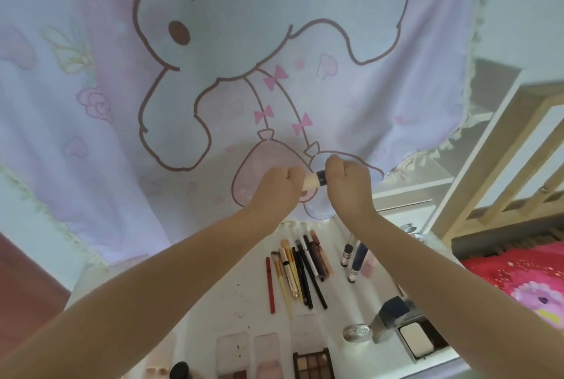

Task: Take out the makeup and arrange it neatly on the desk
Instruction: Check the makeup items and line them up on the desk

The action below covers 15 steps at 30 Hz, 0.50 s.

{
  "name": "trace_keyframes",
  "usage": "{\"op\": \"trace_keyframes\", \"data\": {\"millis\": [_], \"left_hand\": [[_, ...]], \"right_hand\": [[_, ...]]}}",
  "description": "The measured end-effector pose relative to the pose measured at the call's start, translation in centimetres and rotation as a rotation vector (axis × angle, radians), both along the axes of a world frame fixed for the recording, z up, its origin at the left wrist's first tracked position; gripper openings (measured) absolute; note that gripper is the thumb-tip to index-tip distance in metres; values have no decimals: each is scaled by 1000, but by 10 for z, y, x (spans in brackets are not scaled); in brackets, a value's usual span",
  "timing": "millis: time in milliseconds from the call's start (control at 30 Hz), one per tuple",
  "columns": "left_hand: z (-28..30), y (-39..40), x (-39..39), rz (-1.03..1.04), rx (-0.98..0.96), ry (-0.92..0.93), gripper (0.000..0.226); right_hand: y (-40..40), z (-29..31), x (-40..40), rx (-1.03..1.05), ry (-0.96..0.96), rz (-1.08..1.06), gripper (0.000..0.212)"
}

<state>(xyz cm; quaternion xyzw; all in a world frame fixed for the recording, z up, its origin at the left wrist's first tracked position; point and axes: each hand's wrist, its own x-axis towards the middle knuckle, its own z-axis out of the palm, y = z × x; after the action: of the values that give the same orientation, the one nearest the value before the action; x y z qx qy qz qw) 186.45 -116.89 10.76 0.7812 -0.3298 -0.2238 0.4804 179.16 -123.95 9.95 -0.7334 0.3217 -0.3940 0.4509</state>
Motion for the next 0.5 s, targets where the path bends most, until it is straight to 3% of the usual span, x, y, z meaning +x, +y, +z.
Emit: {"op": "trace_keyframes", "data": {"millis": [133, 233, 333, 433, 500], "left_hand": [[24, 12, 8, 14, -38, 113, 36], [32, 25, 13, -104, -12, 357, 42], [29, 36, 18, -173, -33, 434, 42], [30, 47, 27, -166, -14, 404, 43], [29, 56, 31, -128, 53, 288, 39]], "right_hand": [[-1, 18, 17, -113, -54, 65, 48], [4, 28, 23, -327, -96, 167, 43], [1, 33, 26, -552, -71, 309, 45], [-7, 32, 26, -630, 125, 422, 48], [-9, 29, 25, -468, 334, 510, 48]]}}
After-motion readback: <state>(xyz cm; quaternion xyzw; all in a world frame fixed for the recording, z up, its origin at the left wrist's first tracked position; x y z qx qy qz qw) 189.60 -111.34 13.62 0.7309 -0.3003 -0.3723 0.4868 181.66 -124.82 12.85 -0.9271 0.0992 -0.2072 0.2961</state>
